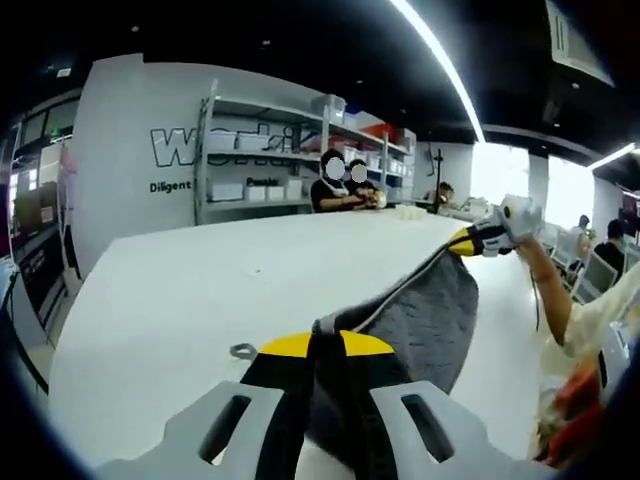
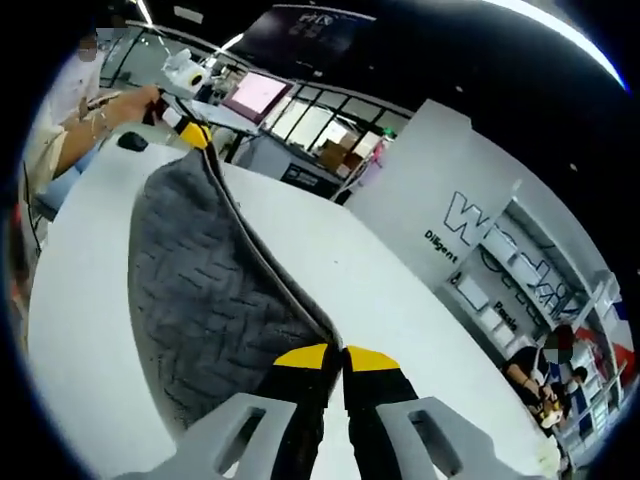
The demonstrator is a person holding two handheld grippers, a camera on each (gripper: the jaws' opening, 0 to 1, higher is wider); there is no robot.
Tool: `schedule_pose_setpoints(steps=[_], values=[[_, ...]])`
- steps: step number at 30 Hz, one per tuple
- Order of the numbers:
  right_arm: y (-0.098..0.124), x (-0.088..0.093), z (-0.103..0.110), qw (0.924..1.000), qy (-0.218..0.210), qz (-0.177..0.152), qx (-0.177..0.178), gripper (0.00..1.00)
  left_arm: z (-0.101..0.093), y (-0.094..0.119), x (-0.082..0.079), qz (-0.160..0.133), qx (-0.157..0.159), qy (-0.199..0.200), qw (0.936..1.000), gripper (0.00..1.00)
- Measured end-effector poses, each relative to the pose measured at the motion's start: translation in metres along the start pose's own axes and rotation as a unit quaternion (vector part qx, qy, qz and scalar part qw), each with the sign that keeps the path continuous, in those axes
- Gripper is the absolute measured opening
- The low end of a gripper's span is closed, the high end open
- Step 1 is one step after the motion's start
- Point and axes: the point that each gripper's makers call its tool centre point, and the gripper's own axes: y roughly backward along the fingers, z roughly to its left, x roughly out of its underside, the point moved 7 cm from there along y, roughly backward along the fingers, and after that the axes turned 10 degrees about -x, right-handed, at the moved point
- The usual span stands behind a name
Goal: Fold the towel on the table until its edges align and the towel forms a compact rectangular stack.
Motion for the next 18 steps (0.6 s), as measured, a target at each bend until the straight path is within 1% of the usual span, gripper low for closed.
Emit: schedule_pose_setpoints(steps=[1,5,8,13,16,18], values=[[-0.001,0.001,0.0,1.0,0.001,0.001,0.0,0.01,0.001,-0.001,0.001,0.002,0.0,0.0,1.0,0.08],[-0.017,0.01,0.0,0.9998,0.005,0.017,0.001,0.02,0.004,-0.016,0.01,0.025,0.0,-0.008,0.9996,0.08],[-0.025,0.017,0.001,0.9997,0.001,0.023,0.001,0.02,0.004,-0.022,0.015,0.033,0.001,-0.014,0.9994,0.08],[-0.032,0.025,0.0,0.9997,-0.01,0.021,0.009,0.02,0.014,-0.03,0.02,0.036,-0.004,-0.004,0.9993,0.08],[-0.035,0.028,-0.001,0.9996,-0.016,0.02,0.013,0.02,0.014,-0.036,0.022,0.036,-0.004,0.001,0.9994,0.08],[-0.04,0.031,0.0,0.9995,-0.013,0.024,0.018,0.02,0.015,-0.04,0.023,0.037,-0.006,0.0,0.9993,0.08]])
